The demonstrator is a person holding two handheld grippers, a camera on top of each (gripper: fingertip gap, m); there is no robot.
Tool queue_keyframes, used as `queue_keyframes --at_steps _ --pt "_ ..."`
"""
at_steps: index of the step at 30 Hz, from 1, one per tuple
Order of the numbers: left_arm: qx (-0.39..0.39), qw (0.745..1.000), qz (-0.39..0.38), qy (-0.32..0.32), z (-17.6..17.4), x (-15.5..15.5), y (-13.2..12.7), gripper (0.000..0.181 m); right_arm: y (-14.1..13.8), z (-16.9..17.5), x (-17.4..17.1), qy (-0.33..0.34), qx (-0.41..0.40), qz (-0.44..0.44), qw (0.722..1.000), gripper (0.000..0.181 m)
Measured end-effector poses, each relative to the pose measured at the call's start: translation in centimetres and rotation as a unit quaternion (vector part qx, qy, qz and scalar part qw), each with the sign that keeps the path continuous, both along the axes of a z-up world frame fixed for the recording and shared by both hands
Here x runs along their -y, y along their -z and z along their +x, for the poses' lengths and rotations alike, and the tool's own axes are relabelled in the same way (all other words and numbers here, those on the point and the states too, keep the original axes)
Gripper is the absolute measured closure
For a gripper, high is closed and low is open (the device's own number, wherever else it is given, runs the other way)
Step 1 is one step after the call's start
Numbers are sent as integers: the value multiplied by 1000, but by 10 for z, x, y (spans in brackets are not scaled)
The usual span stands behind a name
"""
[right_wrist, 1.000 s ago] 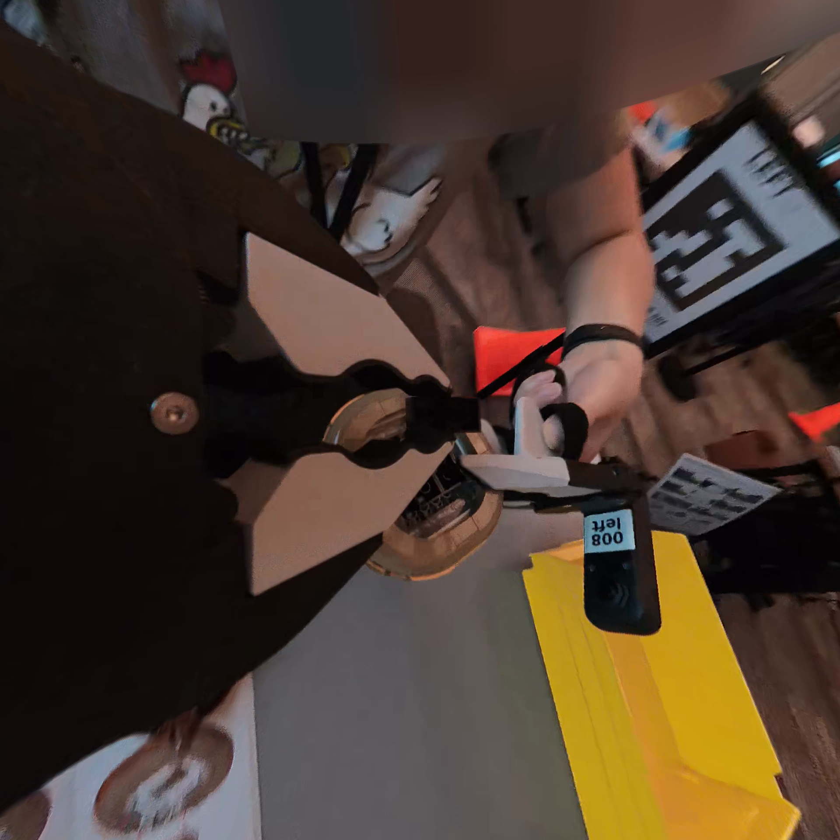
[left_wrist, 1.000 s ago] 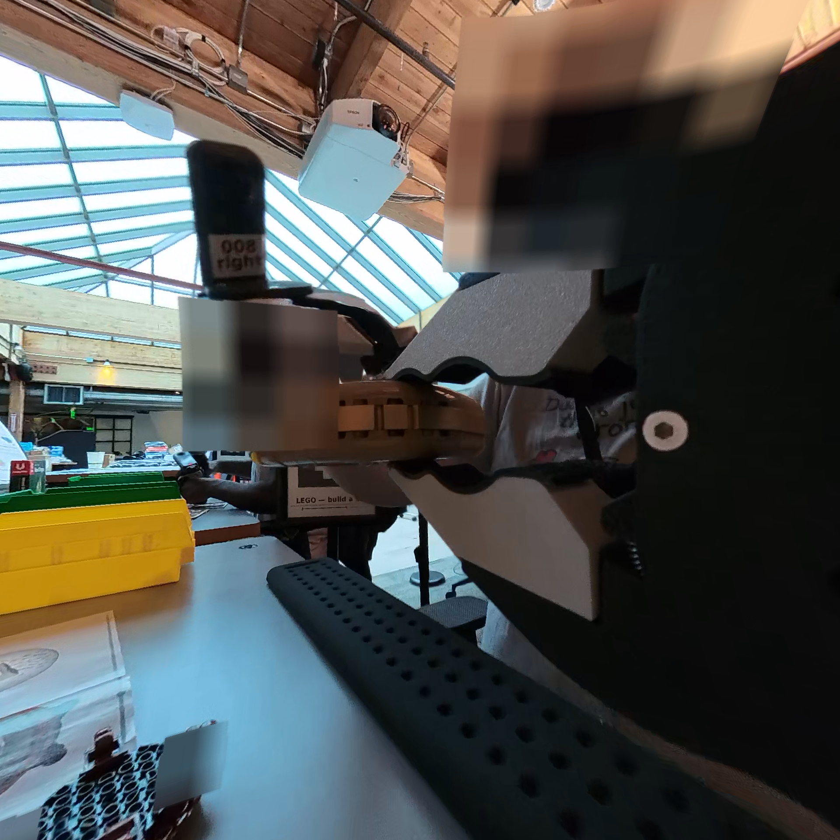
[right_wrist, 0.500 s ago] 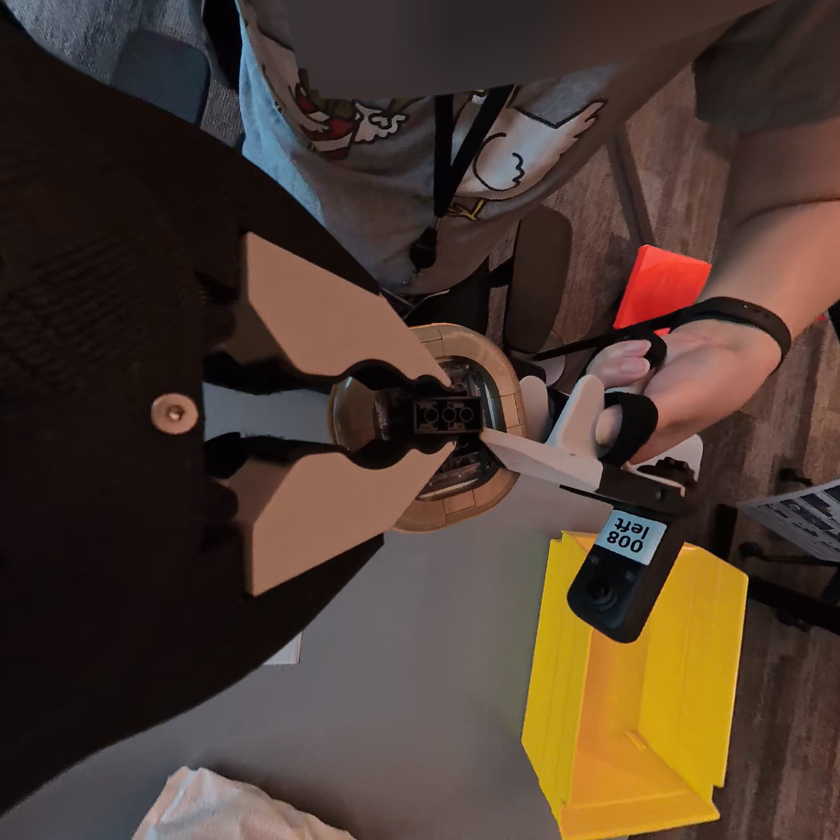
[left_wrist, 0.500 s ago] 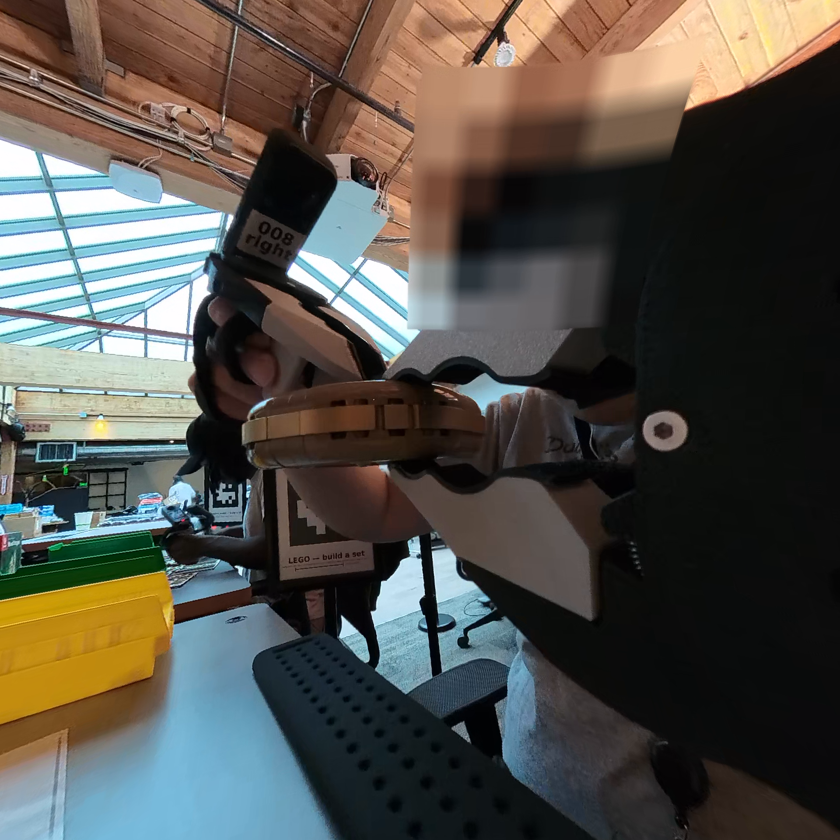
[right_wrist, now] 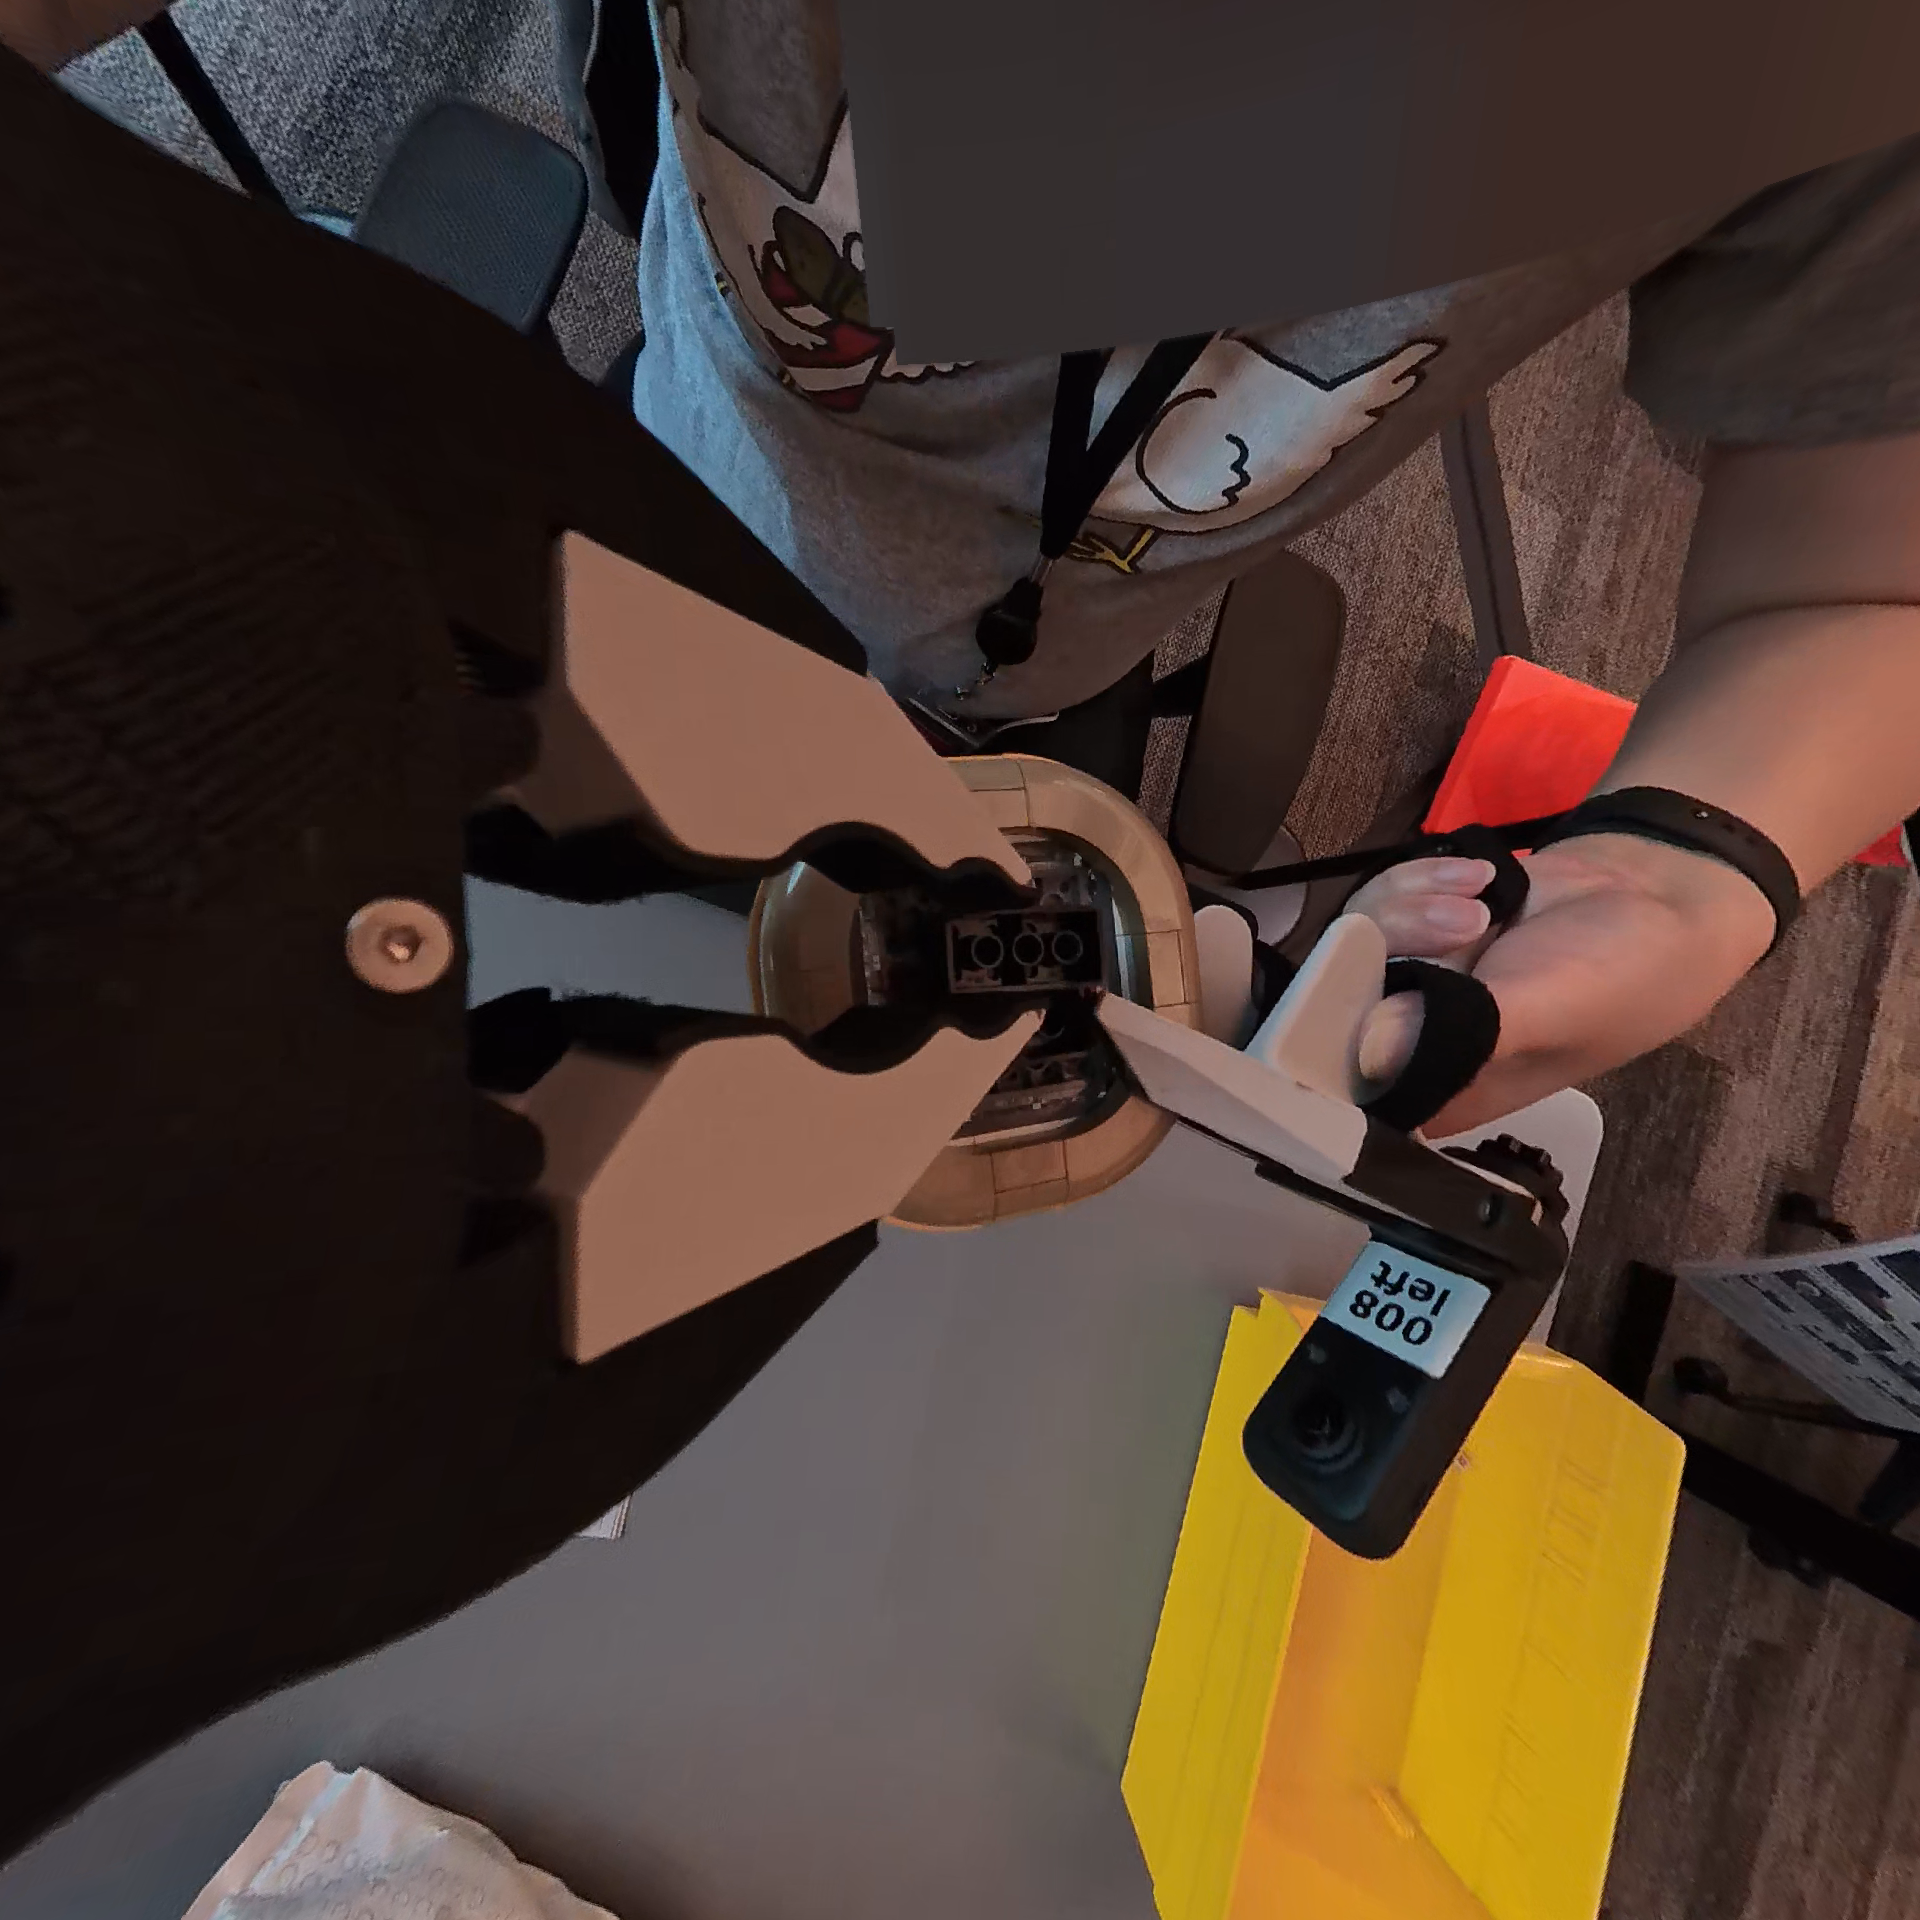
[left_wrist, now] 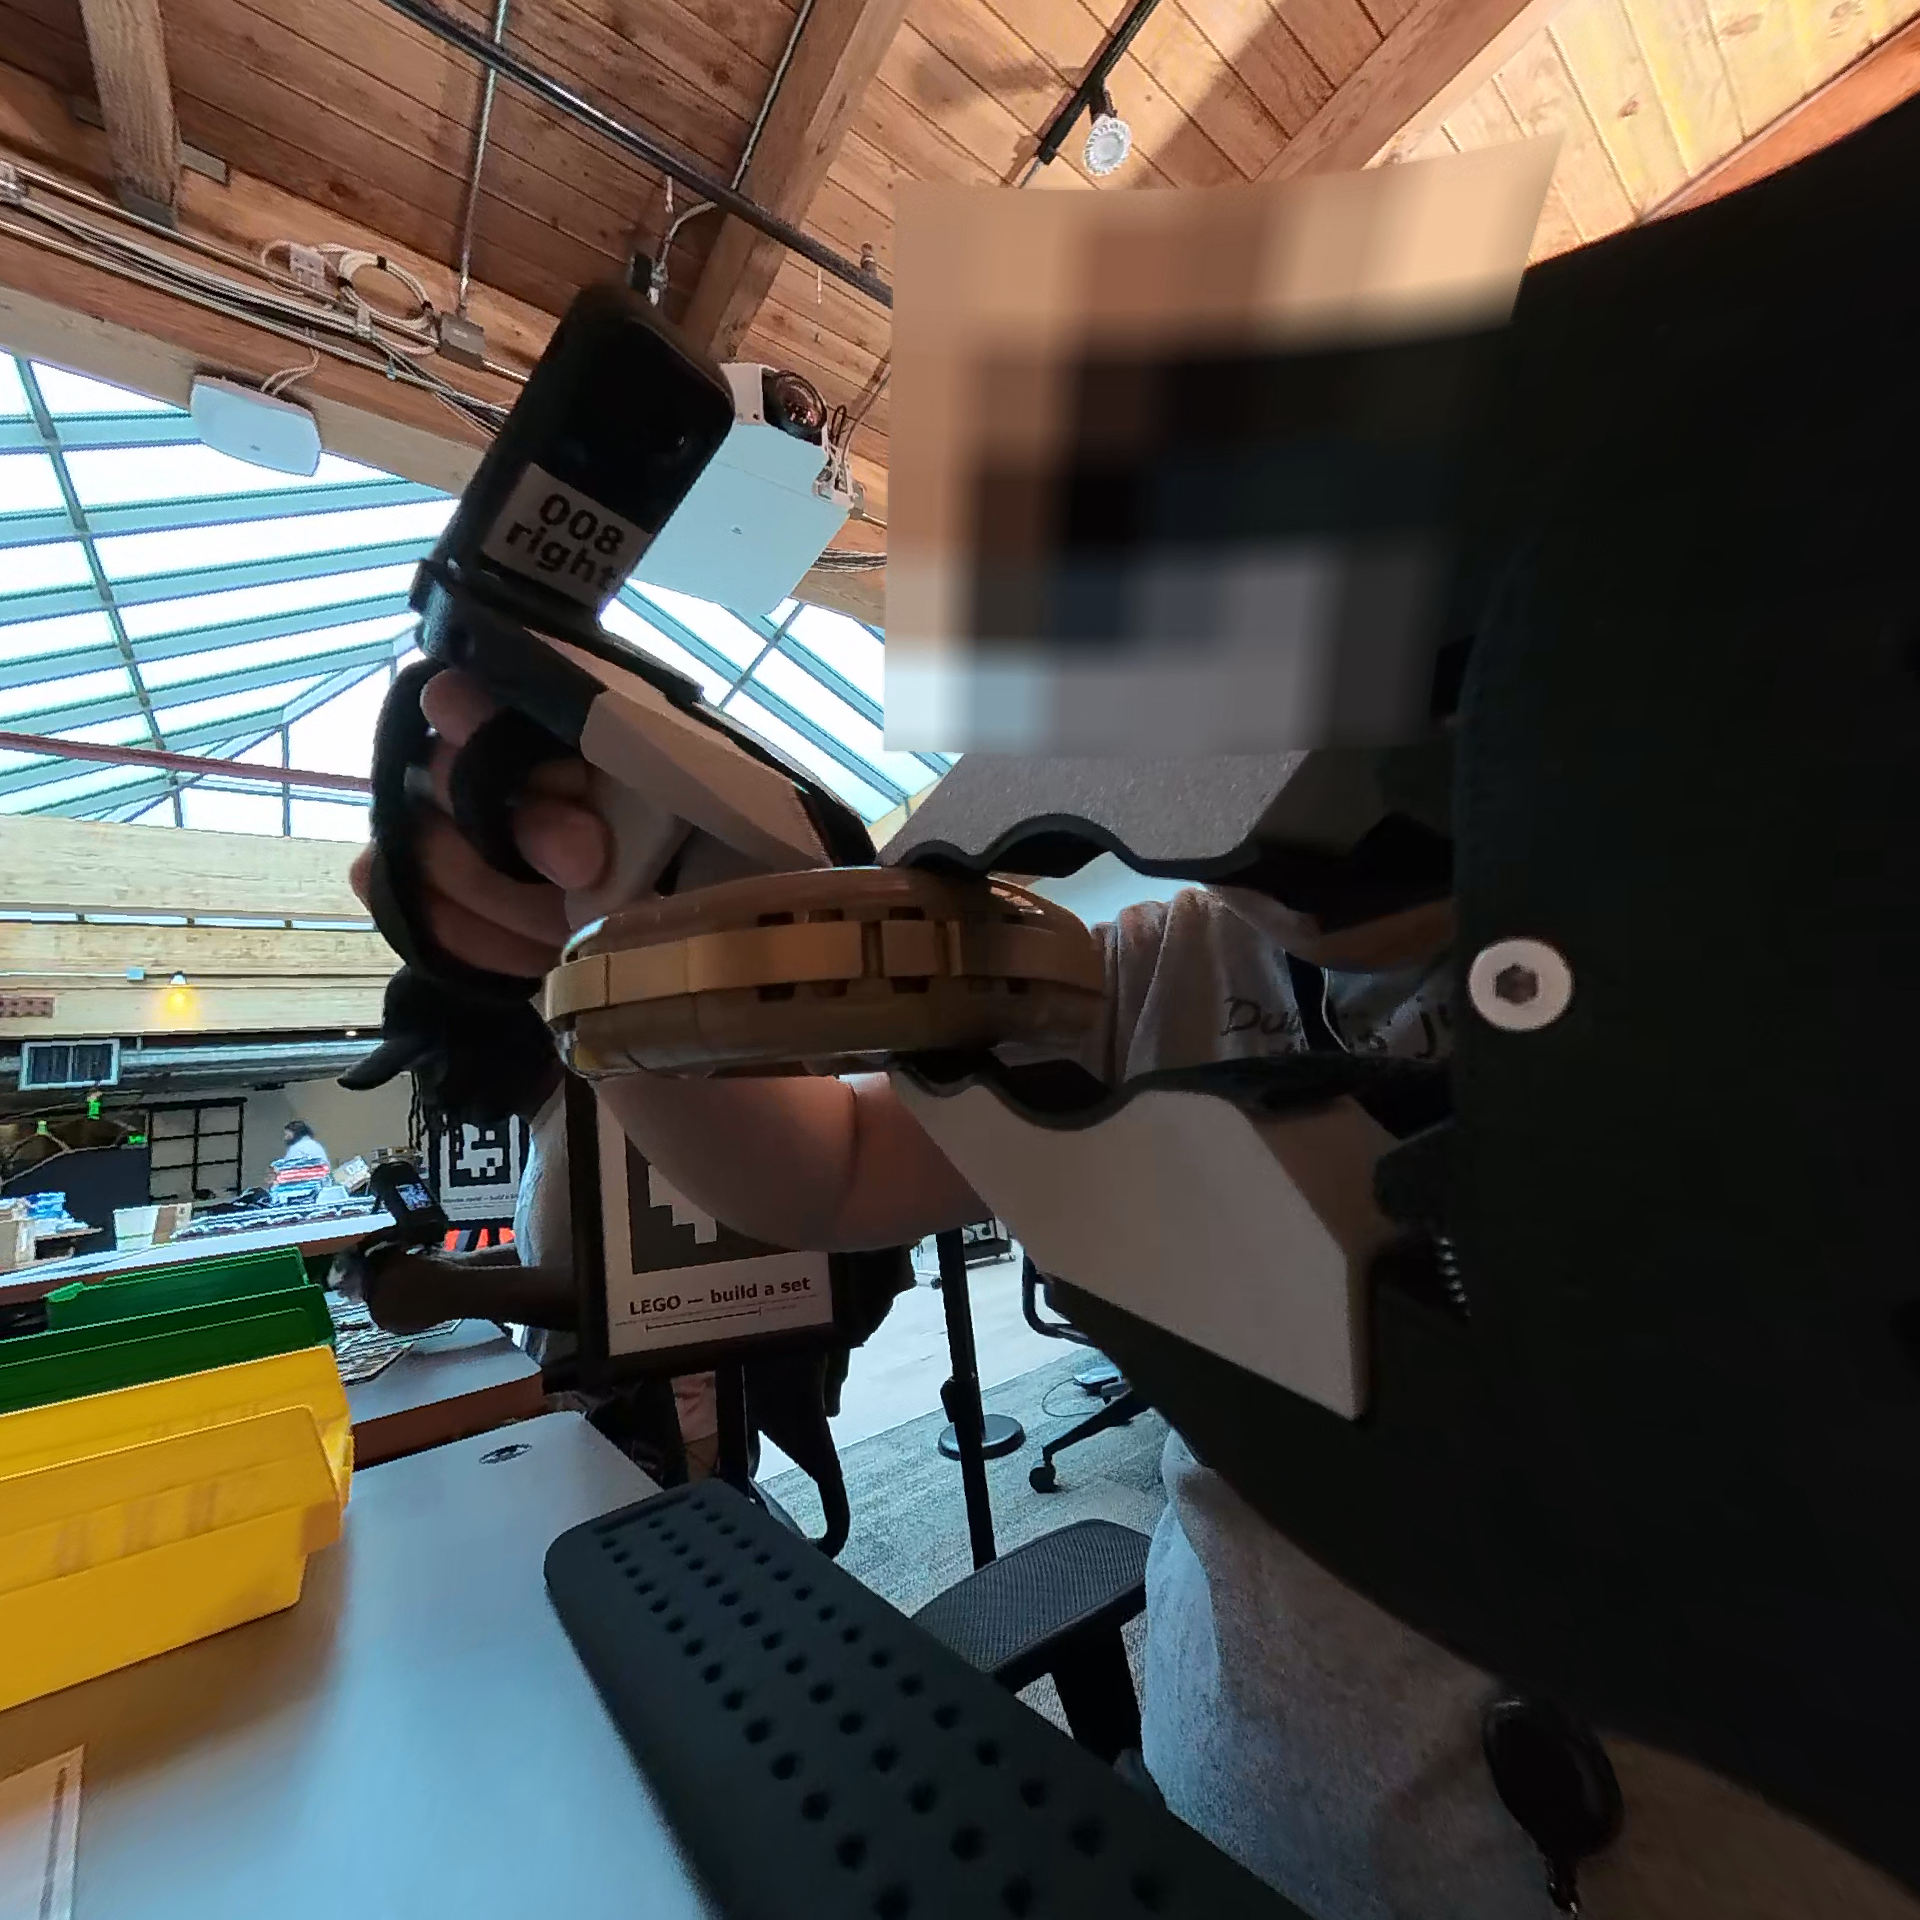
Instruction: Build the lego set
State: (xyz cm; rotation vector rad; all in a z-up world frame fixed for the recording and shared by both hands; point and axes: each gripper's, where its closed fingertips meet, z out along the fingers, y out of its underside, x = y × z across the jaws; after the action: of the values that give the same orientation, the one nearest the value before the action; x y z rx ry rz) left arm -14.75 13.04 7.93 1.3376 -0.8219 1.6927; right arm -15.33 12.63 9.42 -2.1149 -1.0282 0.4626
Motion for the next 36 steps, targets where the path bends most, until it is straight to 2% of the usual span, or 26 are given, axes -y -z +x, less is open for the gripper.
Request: queue_keyframes --at_steps 1,6,10,20,25,29,36 --pt "4 1000 6 3 -1 1 0 152 1 -2 2 -11 0 -6 1000 166" --pt "10 1000 8 -3 -1 -2 -1 152 0 -3 -1 -8 8 -6 1000 166" --pt "10 1000 24 -4 -2 -1 2 151 5 -3 2 -14 54 -7 998 166" --pt "20 999 -35 -30 -2 -7 2 147 8 -4 -2 -2 117 21 993 166" --pt "22 998 -43 -37 -2 -9 5 151 13 -5 -5 -2 120 21 993 166" --pt "21 998 -20 -51 1 -12 11 150 21 -4 -7 8 142 6 990 166" --pt "13 997 -43 -62 4 -18 11 150 21 -3 -13 12 146 8 989 166"
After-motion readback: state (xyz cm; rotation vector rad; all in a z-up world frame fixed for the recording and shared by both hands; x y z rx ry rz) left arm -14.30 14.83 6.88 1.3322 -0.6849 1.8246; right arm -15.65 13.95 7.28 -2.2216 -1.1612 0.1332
